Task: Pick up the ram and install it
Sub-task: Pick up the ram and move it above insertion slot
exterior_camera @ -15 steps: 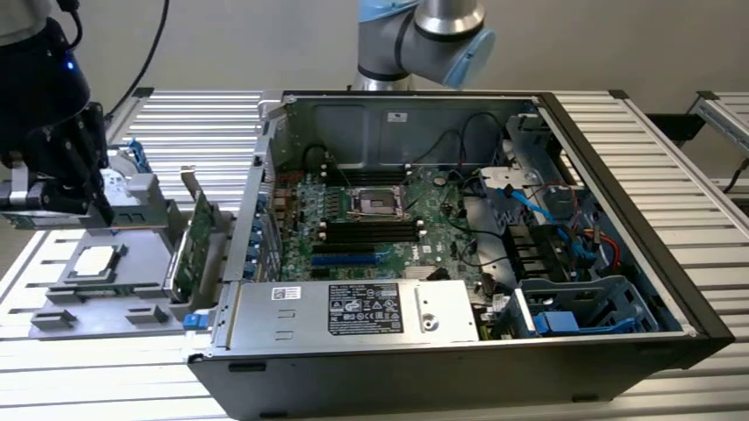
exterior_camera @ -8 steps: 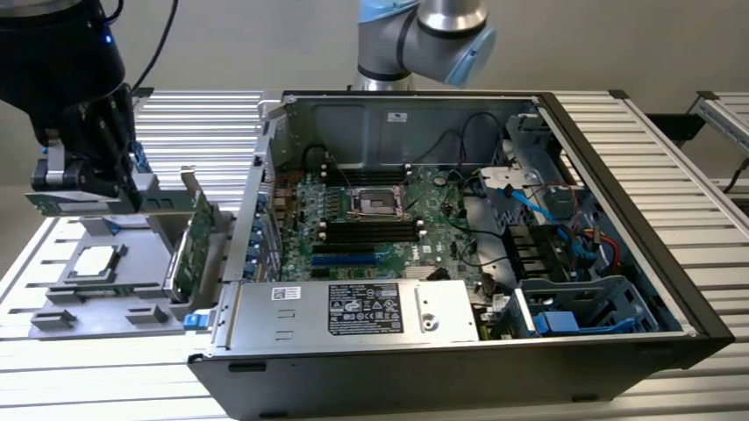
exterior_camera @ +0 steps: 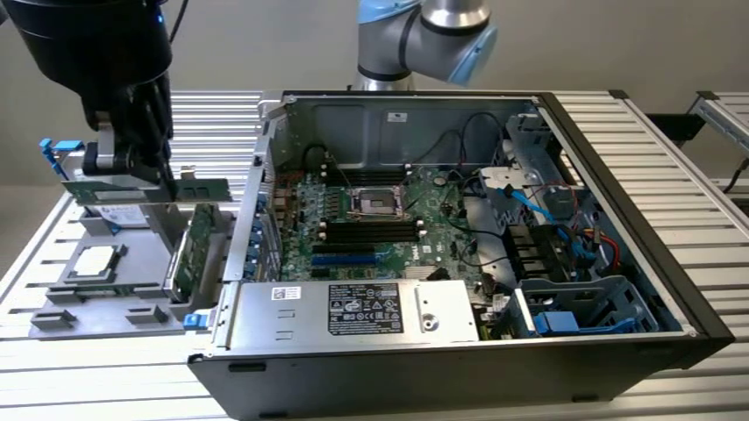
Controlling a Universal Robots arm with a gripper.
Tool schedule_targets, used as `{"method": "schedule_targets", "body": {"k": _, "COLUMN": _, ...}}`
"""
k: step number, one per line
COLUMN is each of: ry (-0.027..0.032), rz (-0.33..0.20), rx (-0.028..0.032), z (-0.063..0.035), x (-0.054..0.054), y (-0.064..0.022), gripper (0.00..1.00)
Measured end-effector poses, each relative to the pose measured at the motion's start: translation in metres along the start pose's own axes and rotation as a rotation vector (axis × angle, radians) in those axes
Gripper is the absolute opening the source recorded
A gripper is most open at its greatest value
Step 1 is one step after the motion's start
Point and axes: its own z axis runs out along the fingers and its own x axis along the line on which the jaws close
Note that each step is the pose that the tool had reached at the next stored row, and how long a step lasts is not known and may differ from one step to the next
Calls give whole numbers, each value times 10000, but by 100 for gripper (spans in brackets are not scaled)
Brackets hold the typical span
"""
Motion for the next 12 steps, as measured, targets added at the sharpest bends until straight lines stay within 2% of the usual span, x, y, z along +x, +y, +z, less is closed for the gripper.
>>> {"method": "schedule_targets", "body": {"k": 12, "ry": -65, "rz": -30, "rx": 6, "z": -92, "x": 47, "y": -473, "gripper": 14}}
